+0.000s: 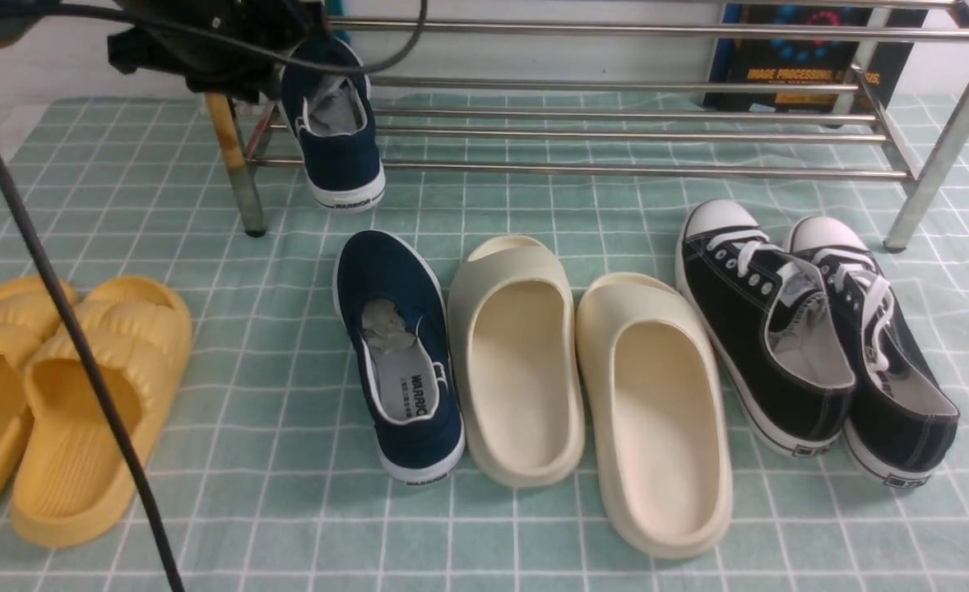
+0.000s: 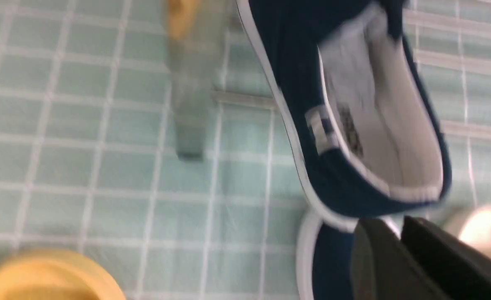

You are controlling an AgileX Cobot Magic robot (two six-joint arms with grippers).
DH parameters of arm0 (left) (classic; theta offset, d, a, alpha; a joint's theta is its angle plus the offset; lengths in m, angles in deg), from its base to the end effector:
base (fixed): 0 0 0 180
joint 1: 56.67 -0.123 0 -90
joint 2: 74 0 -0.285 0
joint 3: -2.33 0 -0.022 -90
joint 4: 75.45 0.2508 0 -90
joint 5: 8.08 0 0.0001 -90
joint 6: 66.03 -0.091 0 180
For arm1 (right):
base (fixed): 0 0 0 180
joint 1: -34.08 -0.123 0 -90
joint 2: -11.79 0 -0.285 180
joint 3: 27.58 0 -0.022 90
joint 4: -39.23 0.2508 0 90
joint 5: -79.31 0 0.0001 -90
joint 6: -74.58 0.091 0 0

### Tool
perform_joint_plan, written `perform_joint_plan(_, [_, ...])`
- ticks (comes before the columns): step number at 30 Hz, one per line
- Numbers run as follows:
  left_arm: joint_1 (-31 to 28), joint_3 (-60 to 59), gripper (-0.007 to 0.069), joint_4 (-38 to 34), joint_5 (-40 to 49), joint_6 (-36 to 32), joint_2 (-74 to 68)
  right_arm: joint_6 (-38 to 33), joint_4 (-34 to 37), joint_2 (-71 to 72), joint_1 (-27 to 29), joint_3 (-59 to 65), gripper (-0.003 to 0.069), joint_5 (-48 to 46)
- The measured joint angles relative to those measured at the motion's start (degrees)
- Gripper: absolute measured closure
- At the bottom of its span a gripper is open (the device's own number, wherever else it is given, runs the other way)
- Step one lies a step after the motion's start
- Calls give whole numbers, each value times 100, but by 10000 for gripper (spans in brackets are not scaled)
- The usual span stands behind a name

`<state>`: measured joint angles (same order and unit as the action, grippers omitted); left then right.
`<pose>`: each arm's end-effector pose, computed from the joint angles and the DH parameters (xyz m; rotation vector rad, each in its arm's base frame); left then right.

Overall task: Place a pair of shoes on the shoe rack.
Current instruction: Use the left arm to put a shoe into the shoe rack

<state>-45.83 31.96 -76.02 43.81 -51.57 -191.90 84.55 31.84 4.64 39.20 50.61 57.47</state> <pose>0.4336 -0.0838 0.3345 -0.0817 2.4560 -0.2071 0.0517 -0.0090 0.1741 0.1669 1.8605 -0.0690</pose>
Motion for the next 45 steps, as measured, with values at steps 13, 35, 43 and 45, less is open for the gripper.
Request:
perform_joint_plan(13, [495,-972,638,-248,-1585,104,-665,0,0,0,0,0,412,0])
perform_joint_plan(35, [-127,-953,608,-22,-2158,394,-659,0,0,0,0,0,412,0])
perform_joint_plan(43, [-132,-948,310,58,-1808,396,-482,0,0,0,0,0,412,0])
perform_joint_plan(45, [-133,-900,259,58,-1465,396,-292,0,0,0,0,0,412,0])
